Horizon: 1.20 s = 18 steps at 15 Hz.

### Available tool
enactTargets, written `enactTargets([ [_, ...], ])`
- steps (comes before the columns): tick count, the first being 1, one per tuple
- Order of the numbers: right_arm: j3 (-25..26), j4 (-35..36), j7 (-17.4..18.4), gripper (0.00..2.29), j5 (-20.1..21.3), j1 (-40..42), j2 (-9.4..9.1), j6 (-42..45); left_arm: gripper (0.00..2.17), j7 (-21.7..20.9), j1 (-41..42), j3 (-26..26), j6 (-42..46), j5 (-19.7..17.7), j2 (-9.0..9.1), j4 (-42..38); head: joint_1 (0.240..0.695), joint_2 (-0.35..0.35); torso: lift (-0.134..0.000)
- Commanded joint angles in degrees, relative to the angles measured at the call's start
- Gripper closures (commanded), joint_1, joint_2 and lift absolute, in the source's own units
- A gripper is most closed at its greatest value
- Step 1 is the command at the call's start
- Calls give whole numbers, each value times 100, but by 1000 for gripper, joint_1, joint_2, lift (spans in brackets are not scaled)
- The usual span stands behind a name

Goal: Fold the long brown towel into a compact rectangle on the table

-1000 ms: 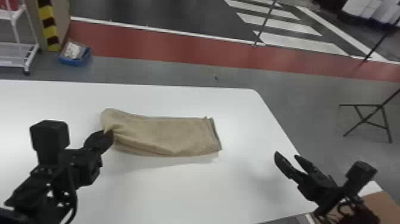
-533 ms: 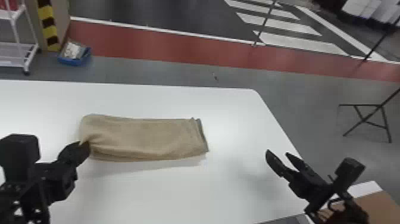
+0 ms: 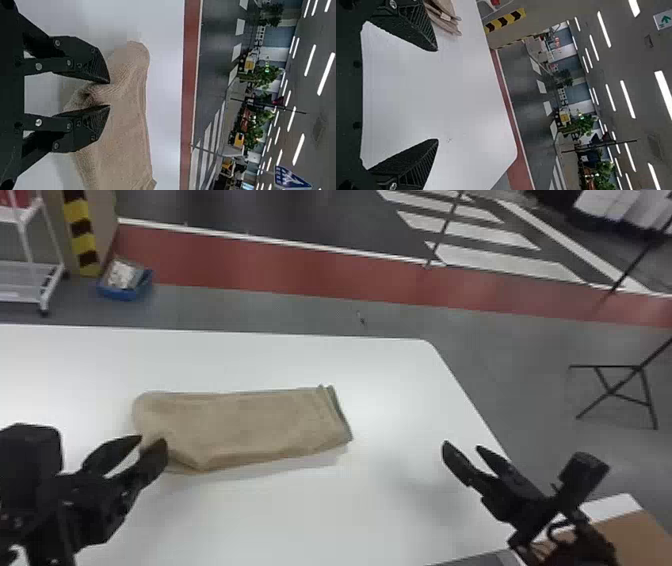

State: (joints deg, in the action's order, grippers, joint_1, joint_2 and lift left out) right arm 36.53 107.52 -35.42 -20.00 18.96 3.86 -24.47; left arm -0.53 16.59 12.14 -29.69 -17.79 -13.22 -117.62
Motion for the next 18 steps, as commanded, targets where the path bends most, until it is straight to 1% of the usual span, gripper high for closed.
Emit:
enactTargets([
  [1, -155, 85, 9, 63, 137, -51, 1, -45, 235, 79, 196, -256, 90, 83, -102, -323, 695, -350, -124],
  [2, -216, 155, 17, 70, 207, -121, -8, -98, 107, 149, 196, -388, 213, 74, -146, -375, 695, -350, -124],
  [3, -295, 243, 97, 76, 260, -121, -26, -151, 93, 176, 143, -423, 319, 48, -163, -366, 695, -350, -124],
  [4, -445, 296, 176, 87, 304, -130, -34, -186, 93, 176, -15, -423, 319, 39, -172, -305, 695, -334, -124],
  [5, -629, 340, 334, 87, 392, -165, -43, -186, 134, 167, -235, -309, 336, -5, -172, -129, 695, -319, -124],
  [7, -998, 349, 562, 90, 620, -358, -105, -221, 437, 105, -815, 60, 336, -67, -93, 477, 695, -284, -124],
  [8, -1130, 366, 606, 90, 717, -446, -184, -256, 677, 61, -1158, 315, 319, -84, -40, 908, 695, -277, -124],
  [9, -1262, 375, 668, 90, 805, -508, -245, -309, 1180, 0, -1465, 500, 319, -128, 39, 1312, 695, -273, -124],
  [10, -1341, 375, 747, 90, 866, -569, -272, -326, 1733, -185, -1676, 543, 196, -251, 144, 1620, 695, -272, -124],
  [11, -1420, 375, 782, 90, 910, -631, -280, -379, 2013, -352, -1887, 561, 125, -322, 232, 1936, 695, -273, -124],
  [12, -1473, 375, 914, 90, 919, -666, -280, -449, 2064, -387, -2046, 667, 125, -295, 276, 2130, 695, -276, -124],
  [13, -1491, 366, 984, 90, 937, -745, -280, -520, 2067, -387, -2142, 737, 125, -278, 276, 2244, 695, -278, -124],
  [14, -1526, 269, 1046, 93, 963, -859, -272, -625, 2067, -369, -2204, 781, 125, -181, 276, 2314, 695, -280, -124],
  [15, -1587, 120, 1072, 93, 989, -982, -272, -643, 2067, -334, -2239, 807, 125, 30, 285, 2376, 695, -282, -124],
  [16, -1675, -56, 1204, 93, 1016, -1114, -272, -643, 2067, -325, -2265, 842, 125, 171, 285, 2455, 695, -279, -124],
  [18, -1912, -416, 1538, 117, 1156, -1422, -280, -643, 2067, -325, -2318, 860, 125, 338, 285, 2578, 695, -269, -124],
])
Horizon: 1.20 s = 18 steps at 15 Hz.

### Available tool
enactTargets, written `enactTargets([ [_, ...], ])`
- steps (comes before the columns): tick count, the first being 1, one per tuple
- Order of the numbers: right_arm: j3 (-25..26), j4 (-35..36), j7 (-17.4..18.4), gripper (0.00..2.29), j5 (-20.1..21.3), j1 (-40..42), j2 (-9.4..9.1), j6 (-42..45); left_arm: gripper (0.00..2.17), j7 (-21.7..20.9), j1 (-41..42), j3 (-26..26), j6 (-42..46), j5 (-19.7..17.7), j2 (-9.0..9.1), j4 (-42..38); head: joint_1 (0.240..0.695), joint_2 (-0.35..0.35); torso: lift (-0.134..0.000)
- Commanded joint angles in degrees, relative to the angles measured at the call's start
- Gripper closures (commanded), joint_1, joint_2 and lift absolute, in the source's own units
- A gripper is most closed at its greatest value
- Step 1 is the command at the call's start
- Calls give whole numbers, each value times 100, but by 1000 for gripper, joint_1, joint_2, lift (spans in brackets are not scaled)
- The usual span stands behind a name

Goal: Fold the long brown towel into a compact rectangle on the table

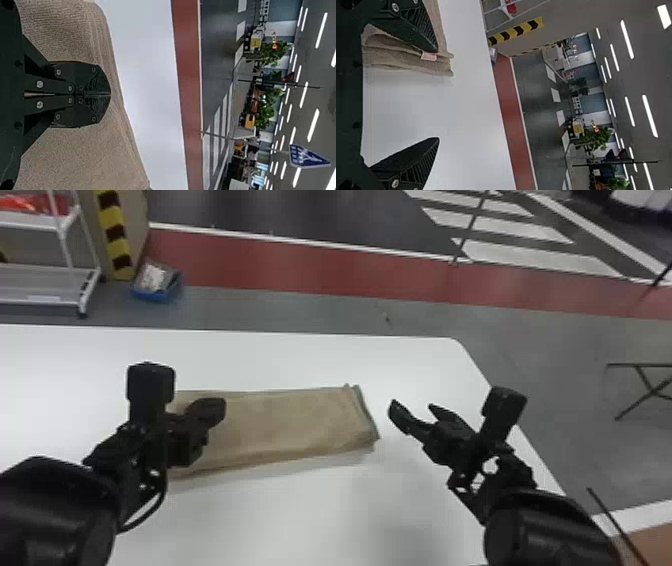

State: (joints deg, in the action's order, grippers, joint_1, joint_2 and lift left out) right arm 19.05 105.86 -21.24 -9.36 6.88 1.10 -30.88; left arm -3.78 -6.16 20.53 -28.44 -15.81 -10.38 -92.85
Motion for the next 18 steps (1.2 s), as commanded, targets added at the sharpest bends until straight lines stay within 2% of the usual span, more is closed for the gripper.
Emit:
enactTargets([
  [1, -288, -408, 305, 130, 172, -363, -13, -2, 2067, 0, -78, 73, 0, 227, 0, 180, 695, -262, -124],
  [3, -473, -672, 516, 144, 295, -670, -13, -196, 2067, -18, -78, 73, 0, 245, 0, 250, 695, -243, -124],
  [9, -640, -1278, 551, 225, 523, -1461, 48, -1672, 2067, -18, -104, 73, 0, 280, 0, 250, 695, -203, -124],
  [12, -605, -1393, 437, 336, 479, -1576, 101, -1971, 2067, -18, -148, 82, 0, 307, 18, 268, 695, -199, -124],
  [13, -596, -1436, 349, 468, 453, -1602, 145, -2094, 2067, -18, -175, 82, 0, 315, 44, 312, 695, -198, -124],
  [17, -569, -1445, -38, 475, 57, -1576, 198, -2129, 2067, -9, -271, 126, 0, 342, 106, 470, 695, -194, -124],
  [18, -587, -1349, -29, 475, -30, -1532, 189, -2094, 2067, 0, -280, 126, 0, 342, 124, 479, 695, -191, -124],
])
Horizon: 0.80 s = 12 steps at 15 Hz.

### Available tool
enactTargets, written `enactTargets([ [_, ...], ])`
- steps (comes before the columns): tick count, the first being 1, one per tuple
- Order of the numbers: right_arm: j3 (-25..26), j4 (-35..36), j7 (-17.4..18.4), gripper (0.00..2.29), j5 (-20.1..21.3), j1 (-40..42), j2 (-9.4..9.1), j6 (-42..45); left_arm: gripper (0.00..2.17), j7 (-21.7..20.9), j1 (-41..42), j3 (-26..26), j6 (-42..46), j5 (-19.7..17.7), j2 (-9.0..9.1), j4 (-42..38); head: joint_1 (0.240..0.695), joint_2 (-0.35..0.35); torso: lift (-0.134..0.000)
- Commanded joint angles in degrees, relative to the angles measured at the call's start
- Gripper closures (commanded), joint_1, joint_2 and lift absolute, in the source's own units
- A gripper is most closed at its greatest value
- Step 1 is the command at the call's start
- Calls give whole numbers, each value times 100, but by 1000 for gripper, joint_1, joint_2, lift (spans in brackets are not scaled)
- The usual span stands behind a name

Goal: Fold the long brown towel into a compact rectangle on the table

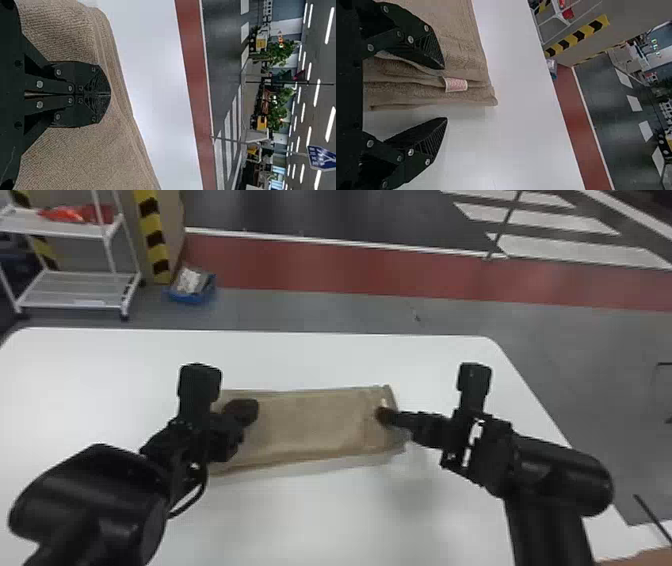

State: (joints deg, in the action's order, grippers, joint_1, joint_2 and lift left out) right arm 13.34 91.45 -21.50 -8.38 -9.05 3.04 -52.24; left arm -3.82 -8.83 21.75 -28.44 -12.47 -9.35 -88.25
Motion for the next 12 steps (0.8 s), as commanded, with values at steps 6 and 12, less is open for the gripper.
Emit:
enactTargets([
  [6, -15, 216, 93, 475, -235, -27, -5, 113, 2067, -13, -14, -4, 0, 8, 12, 107, 695, -178, -124],
  [12, -68, -74, 119, 539, -24, -203, 21, -98, 2067, -40, -31, -4, 0, -1, 12, 159, 695, -179, -124],
])
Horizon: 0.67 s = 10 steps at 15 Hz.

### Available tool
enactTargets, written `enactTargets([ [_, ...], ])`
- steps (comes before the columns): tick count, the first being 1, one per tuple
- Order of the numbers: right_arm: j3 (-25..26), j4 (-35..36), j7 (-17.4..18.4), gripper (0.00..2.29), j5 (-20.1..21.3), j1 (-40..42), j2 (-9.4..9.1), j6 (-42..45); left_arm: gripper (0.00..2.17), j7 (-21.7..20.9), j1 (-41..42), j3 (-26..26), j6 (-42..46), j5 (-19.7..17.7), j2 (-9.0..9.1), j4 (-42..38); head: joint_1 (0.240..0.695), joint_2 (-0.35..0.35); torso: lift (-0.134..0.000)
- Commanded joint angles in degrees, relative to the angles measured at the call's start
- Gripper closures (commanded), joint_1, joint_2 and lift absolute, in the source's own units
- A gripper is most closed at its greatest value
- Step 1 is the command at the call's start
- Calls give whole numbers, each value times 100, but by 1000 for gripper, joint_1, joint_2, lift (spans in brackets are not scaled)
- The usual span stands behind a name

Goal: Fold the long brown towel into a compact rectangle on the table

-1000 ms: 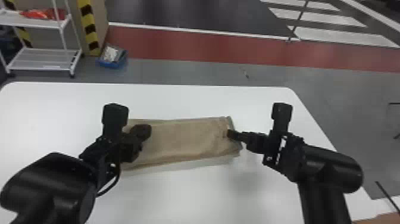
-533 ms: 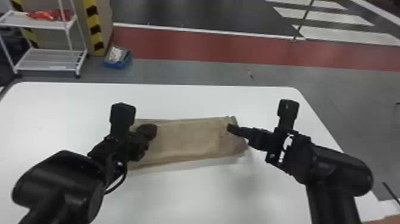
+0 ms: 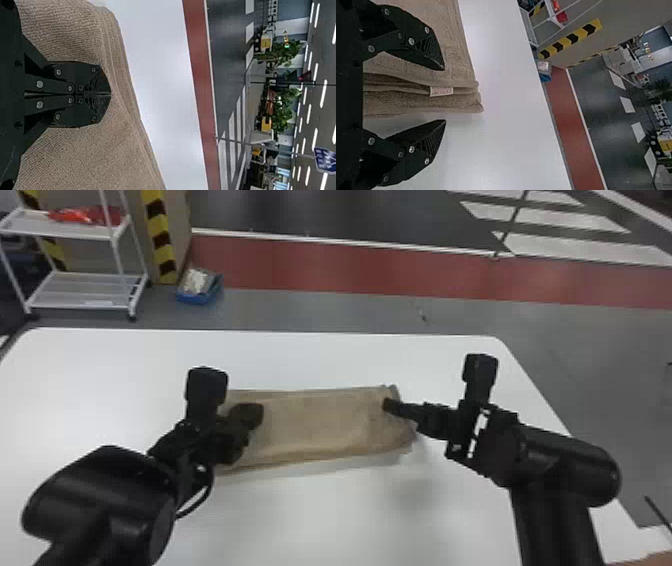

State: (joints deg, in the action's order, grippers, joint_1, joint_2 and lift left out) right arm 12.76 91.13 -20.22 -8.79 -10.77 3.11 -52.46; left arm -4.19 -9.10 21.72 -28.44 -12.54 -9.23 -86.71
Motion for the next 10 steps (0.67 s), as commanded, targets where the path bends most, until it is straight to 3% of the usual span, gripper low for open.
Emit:
enactTargets([
  [1, -28, -60, -8, 566, 27, -75, 23, -235, 2067, -3, -4, -2, 0, 6, 0, 14, 695, -179, -124],
  [3, -72, -139, -61, 687, 27, -154, 76, -428, 2067, -11, -4, -2, 0, 14, 0, 14, 695, -177, -124],
  [7, 25, -122, -544, 1470, -114, -119, 93, -657, 2067, -20, -39, -2, 0, 14, 0, 23, 695, -169, -124],
  [10, 51, 98, -773, 1598, -457, -48, 102, -534, 2067, -20, -39, 16, -35, 32, 0, 14, 695, -158, -124],
])
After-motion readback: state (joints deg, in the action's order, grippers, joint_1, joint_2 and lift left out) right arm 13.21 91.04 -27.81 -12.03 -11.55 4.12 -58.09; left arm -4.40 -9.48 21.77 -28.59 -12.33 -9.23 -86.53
